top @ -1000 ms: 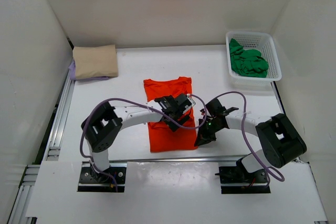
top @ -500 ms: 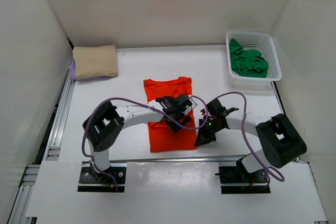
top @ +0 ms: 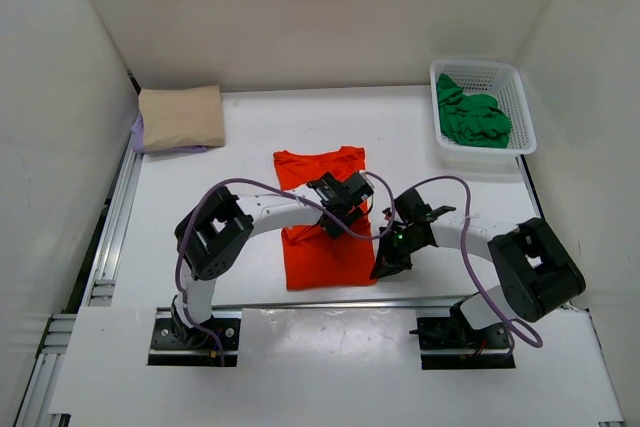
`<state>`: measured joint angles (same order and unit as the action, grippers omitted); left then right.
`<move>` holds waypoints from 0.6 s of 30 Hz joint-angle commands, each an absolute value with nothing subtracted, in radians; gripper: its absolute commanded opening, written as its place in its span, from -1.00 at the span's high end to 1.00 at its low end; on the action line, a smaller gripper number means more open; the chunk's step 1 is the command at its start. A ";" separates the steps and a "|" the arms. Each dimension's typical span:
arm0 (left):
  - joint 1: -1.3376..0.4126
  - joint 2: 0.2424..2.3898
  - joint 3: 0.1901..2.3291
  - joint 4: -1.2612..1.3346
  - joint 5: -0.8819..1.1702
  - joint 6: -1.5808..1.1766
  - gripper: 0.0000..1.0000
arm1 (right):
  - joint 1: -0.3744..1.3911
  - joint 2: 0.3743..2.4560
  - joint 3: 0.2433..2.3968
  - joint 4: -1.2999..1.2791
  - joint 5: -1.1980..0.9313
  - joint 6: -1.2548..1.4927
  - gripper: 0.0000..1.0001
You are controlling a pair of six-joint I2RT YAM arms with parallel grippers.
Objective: Fold and stack the t-shirts
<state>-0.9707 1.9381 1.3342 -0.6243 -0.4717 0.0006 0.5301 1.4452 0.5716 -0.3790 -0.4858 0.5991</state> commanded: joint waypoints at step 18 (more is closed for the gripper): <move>-0.661 1.956 1.592 -0.620 -0.653 0.000 -1.00 | 0.529 1.419 0.558 -0.388 -0.477 0.595 0.95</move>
